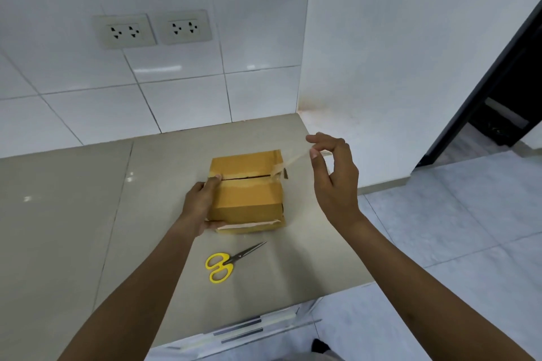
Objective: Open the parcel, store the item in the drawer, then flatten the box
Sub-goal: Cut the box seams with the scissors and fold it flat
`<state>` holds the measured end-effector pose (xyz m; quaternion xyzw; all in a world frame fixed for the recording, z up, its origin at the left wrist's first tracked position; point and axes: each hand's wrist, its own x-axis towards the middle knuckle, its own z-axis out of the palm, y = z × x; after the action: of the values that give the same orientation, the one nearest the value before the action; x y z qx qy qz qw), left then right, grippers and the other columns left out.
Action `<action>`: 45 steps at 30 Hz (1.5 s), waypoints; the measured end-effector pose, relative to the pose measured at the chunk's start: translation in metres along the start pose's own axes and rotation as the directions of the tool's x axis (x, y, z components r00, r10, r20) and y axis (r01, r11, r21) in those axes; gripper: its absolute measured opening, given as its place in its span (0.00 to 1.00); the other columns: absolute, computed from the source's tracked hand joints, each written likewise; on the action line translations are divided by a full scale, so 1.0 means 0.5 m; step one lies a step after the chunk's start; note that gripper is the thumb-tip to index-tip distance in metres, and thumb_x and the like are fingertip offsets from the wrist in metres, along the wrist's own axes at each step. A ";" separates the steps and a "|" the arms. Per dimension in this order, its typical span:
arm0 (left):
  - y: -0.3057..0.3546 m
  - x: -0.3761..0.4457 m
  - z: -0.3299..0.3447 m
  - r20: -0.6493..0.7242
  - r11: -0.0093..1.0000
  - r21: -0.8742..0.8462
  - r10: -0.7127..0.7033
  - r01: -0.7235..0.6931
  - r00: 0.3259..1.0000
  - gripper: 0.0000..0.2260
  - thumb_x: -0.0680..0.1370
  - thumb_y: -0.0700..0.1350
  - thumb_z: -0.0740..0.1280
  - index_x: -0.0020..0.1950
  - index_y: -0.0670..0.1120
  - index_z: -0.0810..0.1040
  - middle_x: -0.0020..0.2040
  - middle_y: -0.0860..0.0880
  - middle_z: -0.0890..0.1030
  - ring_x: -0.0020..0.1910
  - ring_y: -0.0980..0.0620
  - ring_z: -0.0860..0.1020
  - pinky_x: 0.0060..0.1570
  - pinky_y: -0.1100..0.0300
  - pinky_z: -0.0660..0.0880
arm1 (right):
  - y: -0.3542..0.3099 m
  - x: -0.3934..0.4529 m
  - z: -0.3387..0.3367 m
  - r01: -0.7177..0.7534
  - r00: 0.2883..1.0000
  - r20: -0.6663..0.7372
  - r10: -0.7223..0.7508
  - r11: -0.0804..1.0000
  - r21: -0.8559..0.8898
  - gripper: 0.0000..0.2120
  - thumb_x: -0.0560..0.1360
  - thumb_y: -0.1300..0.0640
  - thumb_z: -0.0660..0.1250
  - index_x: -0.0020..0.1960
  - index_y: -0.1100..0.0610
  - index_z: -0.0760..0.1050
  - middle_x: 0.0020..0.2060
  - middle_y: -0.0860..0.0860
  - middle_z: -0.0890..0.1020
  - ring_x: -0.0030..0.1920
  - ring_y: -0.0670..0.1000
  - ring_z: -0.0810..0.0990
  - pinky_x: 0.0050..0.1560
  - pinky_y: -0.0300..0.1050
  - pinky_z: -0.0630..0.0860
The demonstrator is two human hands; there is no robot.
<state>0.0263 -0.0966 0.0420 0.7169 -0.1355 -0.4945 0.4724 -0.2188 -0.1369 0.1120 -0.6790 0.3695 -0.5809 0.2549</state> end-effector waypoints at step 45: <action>-0.044 0.016 0.042 -0.108 0.999 0.031 0.020 -0.017 0.994 0.24 0.77 0.59 0.64 0.69 0.51 0.64 0.69 0.46 0.66 0.65 0.36 0.67 0.37 0.40 0.79 | 0.276 -0.280 -0.218 -0.839 0.444 -0.231 0.866 0.311 -0.445 0.31 0.67 0.42 0.71 0.61 0.54 0.61 0.40 0.48 0.78 0.45 0.55 0.79 0.56 0.58 0.74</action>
<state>0.0066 -0.1019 0.0182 0.7485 -0.1237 -0.4483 0.4728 -0.3610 -0.0986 -0.0580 -0.4357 0.8004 -0.2229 0.3463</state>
